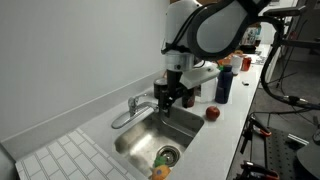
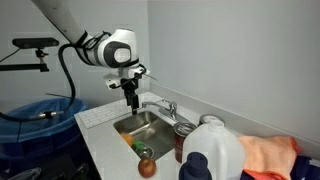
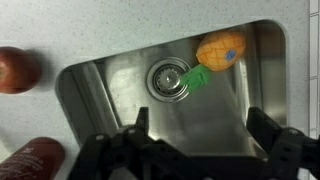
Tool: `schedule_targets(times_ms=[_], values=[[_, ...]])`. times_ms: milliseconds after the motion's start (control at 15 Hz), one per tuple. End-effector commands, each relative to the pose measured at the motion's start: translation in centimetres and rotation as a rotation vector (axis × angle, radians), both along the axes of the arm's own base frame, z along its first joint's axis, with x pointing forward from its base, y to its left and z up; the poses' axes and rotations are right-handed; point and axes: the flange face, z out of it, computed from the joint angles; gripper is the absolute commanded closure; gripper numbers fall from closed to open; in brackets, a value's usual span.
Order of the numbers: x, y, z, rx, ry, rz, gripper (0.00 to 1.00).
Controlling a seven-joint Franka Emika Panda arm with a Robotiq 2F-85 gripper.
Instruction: Push the faucet to the center of the sink
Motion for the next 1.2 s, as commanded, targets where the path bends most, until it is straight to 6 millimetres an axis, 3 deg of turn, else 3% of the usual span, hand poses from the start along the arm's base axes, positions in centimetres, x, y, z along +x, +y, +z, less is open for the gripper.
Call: schedule_targets(times_ms=[0, 1000, 1133], values=[[-1.2, -0.1, 2.1, -0.024, -0.099, 0.002, 0.00], [-0.5, -0.1, 4.5, 0.016, -0.477, -0.018, 0.00], [0.1, 0.4, 4.0, 0.008, -0.442, -0.005, 0.00]])
